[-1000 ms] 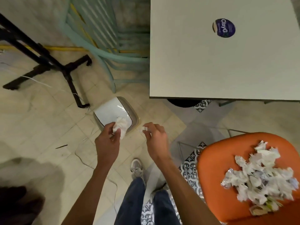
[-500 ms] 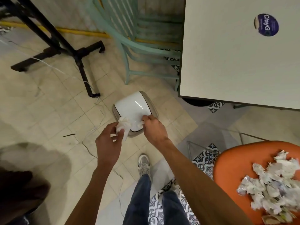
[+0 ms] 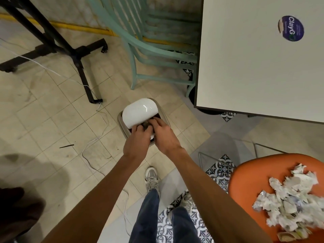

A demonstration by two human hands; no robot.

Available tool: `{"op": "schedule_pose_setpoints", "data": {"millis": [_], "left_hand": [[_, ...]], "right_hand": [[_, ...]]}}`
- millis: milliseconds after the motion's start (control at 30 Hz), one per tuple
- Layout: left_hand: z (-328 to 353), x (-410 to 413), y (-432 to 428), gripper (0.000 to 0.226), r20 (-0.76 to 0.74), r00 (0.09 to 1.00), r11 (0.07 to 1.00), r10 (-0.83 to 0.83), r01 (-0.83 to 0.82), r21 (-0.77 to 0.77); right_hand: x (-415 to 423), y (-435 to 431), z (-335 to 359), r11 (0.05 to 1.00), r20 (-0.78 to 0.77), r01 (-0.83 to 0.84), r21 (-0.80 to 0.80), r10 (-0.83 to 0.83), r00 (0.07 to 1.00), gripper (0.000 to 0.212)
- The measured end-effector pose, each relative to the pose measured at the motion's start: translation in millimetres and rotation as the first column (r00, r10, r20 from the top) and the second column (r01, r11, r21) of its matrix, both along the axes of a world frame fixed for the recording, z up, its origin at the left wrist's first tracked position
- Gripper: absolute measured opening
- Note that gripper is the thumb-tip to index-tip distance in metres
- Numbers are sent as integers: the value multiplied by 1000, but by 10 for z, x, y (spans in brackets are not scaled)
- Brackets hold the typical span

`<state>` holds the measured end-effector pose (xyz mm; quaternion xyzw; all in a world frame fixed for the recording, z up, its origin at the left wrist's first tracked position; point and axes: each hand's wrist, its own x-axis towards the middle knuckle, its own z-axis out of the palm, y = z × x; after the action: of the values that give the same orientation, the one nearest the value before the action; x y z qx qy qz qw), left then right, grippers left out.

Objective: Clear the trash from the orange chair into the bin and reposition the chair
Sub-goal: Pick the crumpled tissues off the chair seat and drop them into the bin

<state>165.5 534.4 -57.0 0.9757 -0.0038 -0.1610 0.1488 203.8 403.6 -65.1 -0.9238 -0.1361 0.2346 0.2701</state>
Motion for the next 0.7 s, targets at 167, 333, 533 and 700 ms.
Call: {"op": "schedule_pose_setpoints", "data": {"millis": [167,333,533,700], "left_hand": [[-260,110,-106,60,-123,985,961,-120,146,235],[-403,47,-174,67,-116,978,947,-173,197,255],[-297,-100,-140,62,-75,988,986,-138,144,86],[-15,-197,-123,54,-58,992,994,-109,109,-4]], "right_hand": [[-2,-47,43,1000,-24,-24,-13,23,999,74],[-38,-84,88,999,-66,-12,-36,10,998,79],[-144,-180,208,999,-28,36,-23,-37,999,71],[-278,-324,346,990,45,142,9,-142,989,63]]}}
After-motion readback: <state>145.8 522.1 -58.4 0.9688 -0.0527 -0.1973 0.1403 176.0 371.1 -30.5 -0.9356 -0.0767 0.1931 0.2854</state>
